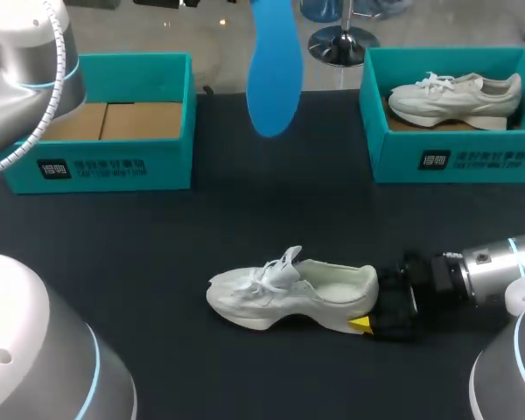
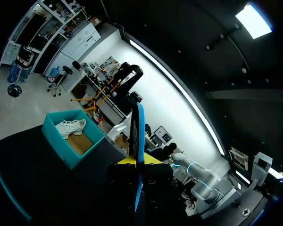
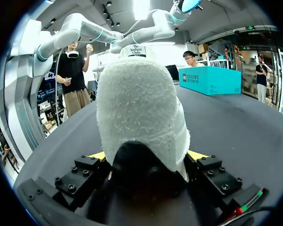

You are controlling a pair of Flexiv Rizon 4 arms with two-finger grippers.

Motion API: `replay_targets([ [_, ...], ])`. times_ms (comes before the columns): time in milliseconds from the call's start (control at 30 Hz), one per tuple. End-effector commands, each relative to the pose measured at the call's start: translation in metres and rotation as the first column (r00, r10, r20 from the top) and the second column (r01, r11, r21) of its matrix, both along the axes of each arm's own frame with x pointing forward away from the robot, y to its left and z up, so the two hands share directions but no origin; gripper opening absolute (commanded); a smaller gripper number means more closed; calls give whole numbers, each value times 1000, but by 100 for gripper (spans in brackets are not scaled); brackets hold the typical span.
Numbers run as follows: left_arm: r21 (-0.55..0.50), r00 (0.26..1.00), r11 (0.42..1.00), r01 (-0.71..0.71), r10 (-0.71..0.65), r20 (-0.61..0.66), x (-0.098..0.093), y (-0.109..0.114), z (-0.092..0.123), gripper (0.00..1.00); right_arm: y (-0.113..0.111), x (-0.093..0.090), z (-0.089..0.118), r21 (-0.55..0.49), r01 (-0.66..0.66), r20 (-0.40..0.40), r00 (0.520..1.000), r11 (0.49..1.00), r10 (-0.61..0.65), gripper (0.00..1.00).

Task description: Take the shoe out of the shoebox, open the shoe tongue, remove and reinsert the insole, then place the shoe into the shoebox

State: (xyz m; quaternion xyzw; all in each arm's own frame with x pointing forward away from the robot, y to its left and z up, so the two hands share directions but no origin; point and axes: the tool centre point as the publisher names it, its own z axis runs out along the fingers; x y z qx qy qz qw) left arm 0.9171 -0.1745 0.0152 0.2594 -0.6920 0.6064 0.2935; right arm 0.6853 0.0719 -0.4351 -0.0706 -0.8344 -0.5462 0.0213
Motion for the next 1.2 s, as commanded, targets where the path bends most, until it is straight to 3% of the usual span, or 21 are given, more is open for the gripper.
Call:
replay_targets([
  [33,-1,1000,1000,2,-2,0,1,0,0,0,-1,-4,-7,-5,6,-3,1000,1000,-6,100],
  [500,-1,1000,1000,2,-2,0,1,0,0,0,-22,-22,21,-70,76,45,996,995,-73,100],
  [667,-1,1000,1000,2,-2,0,1,0,0,0,-23,-20,29,-84,65,64,996,994,-60,100],
  [967,-1,1000,1000,2,-2,0,1,0,0,0,-34,-14,59,-240,73,46,997,968,-63,100],
  [1200,-1,1000,1000,2,-2,0,1,0,0,0,-56,-17,93,-410,124,37,992,903,-119,100],
])
